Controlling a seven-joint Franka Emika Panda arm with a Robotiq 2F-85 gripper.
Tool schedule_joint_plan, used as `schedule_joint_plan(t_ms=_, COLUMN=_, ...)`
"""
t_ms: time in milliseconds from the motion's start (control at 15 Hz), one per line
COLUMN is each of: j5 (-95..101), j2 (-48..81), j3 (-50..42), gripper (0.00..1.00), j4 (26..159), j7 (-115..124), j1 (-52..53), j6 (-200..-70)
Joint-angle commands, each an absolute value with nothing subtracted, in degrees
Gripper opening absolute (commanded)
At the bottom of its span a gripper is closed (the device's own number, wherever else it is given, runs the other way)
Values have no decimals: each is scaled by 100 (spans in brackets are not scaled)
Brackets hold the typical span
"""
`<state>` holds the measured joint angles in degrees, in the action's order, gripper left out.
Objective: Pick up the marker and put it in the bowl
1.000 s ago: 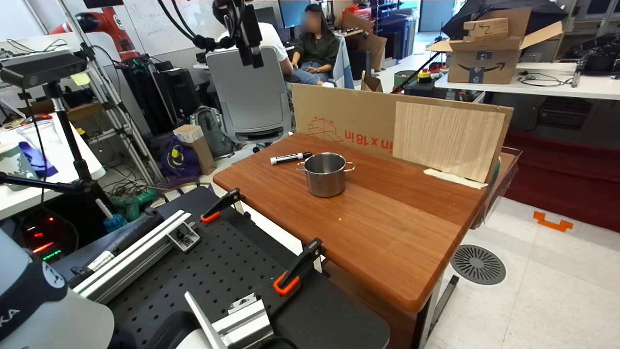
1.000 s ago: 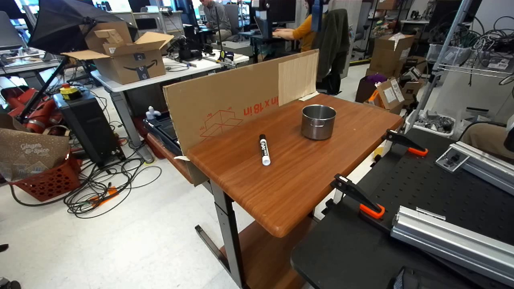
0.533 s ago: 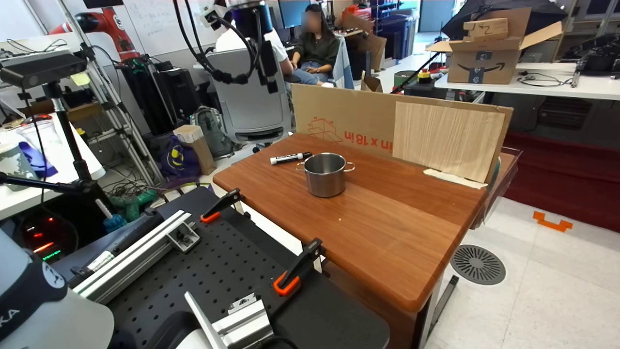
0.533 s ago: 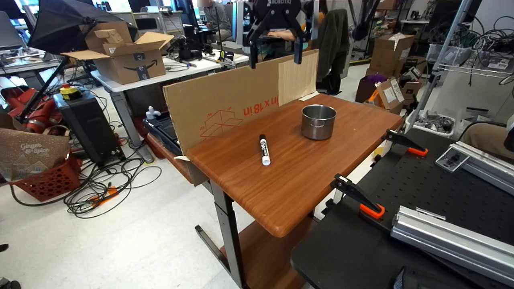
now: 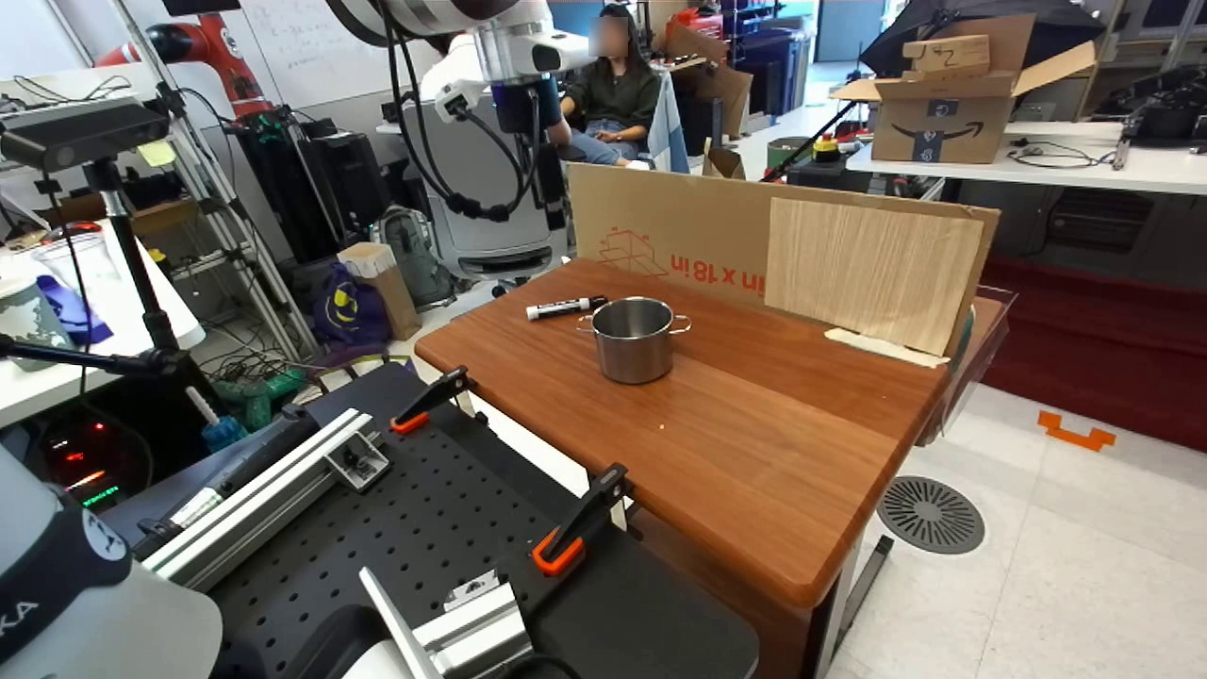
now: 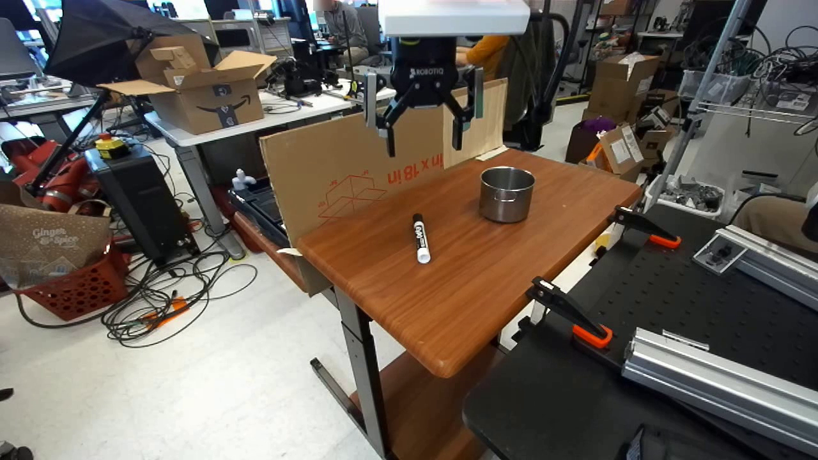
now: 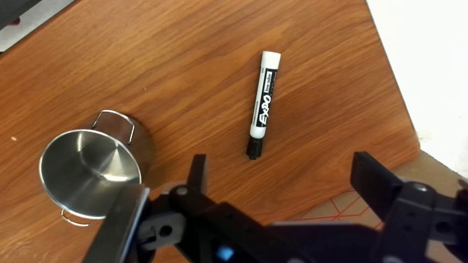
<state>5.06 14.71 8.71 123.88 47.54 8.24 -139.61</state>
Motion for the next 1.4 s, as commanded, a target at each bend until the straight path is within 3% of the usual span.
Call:
schedule_joint_plan(t_ms=0, j5=456, j2=1883, j3=596, gripper=100, j4=12118, j7=4933, j1=1061, j6=-14111)
schedule_joint_plan(t_ms=1333, j5=248, j2=3775, j3=40, gripper=100, j4=10790, j7=5407, j1=1606, j6=-14090)
